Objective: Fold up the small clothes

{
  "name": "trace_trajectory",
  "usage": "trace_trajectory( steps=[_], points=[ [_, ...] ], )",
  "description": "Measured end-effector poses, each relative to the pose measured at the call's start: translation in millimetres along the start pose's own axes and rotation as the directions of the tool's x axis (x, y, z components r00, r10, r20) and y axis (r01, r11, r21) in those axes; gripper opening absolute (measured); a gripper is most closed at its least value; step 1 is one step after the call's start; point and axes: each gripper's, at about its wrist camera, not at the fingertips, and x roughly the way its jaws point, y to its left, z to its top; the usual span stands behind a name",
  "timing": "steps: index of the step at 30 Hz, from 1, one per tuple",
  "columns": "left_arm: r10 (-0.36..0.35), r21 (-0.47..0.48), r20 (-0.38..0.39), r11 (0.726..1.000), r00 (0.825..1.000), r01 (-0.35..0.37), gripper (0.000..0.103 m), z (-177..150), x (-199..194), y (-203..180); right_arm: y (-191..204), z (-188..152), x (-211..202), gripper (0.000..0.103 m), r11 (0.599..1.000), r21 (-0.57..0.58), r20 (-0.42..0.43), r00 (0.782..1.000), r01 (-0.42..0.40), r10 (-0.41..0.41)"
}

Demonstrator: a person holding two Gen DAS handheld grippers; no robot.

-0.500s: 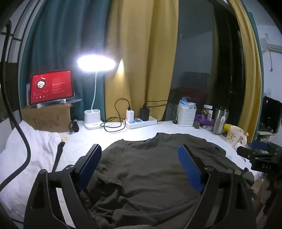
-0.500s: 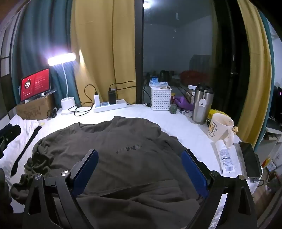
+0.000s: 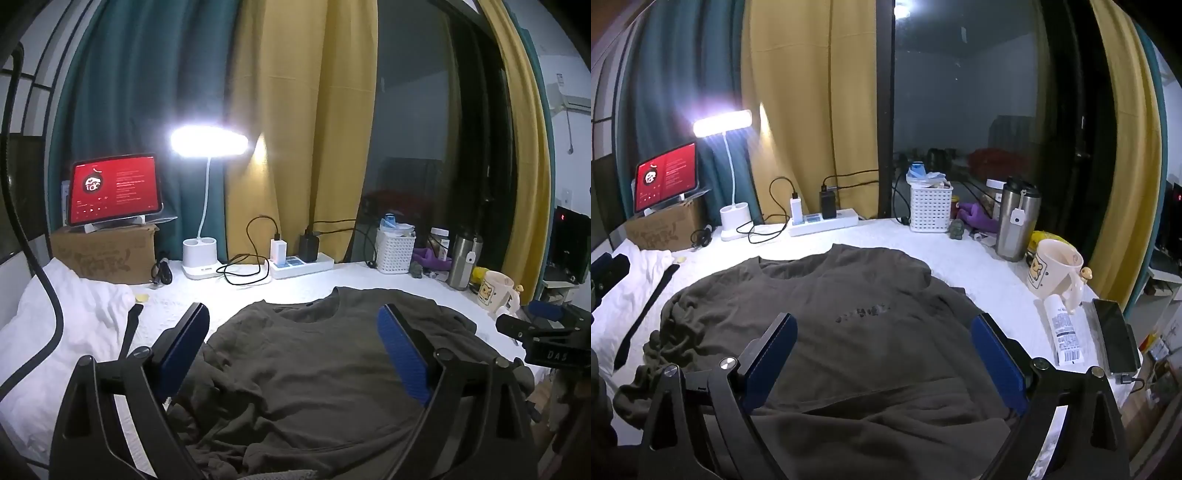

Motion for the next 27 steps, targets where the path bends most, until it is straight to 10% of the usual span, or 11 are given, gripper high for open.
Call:
trace_trajectory(
  steps=[27],
  points=[
    [0.011,0.008,0.015,1.000,1.000,-0.011,0.092,-2.5,-6.6,2.0,-0.1,2.1,-1.3,0.096,1.000,-0.005,0.000,1.000,0.003,-0.003]
  ],
)
